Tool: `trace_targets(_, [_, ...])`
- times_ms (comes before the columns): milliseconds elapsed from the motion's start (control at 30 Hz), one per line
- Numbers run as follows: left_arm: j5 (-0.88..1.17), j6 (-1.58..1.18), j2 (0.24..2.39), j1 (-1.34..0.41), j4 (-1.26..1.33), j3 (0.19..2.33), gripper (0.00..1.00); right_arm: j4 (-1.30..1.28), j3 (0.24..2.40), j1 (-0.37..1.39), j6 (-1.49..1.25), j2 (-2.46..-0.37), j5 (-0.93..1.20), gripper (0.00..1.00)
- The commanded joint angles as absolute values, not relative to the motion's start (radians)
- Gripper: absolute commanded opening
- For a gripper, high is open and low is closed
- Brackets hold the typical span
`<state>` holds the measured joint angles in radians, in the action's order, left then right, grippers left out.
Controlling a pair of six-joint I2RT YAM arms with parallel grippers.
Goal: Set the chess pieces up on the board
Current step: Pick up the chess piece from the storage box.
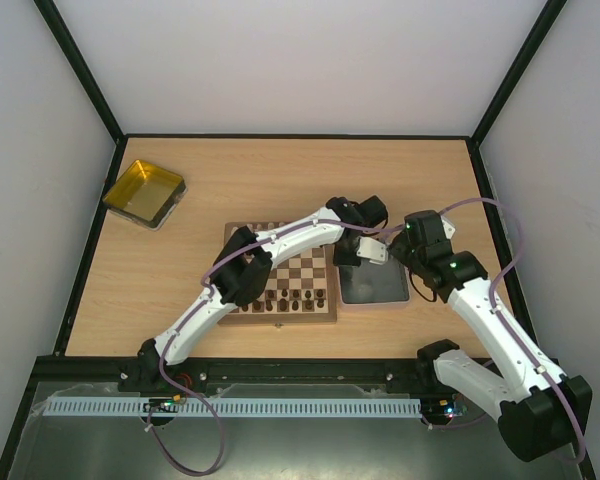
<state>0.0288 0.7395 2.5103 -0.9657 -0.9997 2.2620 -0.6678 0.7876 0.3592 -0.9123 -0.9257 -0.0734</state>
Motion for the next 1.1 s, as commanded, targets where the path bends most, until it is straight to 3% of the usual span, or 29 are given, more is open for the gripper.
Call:
trace_targets(0, [-0.029,0.771,2.504,-0.980,-1.078,2.304,0.33,-0.636,0.775,0.351,-0.892,-0.930,-0.056,0.58])
trace_targets(467, [-0.106,0.775,2.504,-0.986,-1.109,2.327,0.34,-0.612,0.743,0.348,-0.891,-0.928,-0.009,0.58])
trace_targets(767, [-0.158,0.784,2.508,-0.989,-1.113,2.326,0.25,-0.598,0.714,0.346,-0.904,-0.924,0.021,0.58])
trace_targets(900, [-0.165,0.782,2.502,-0.992,-1.109,2.326,0.08,-0.593,0.705,0.346,-0.904,-0.922,0.024,0.57])
trace_targets(1067, [-0.161,0.775,2.493,-0.997,-1.109,2.326,0.04,-0.592,0.701,0.344,-0.902,-0.923,0.020,0.57])
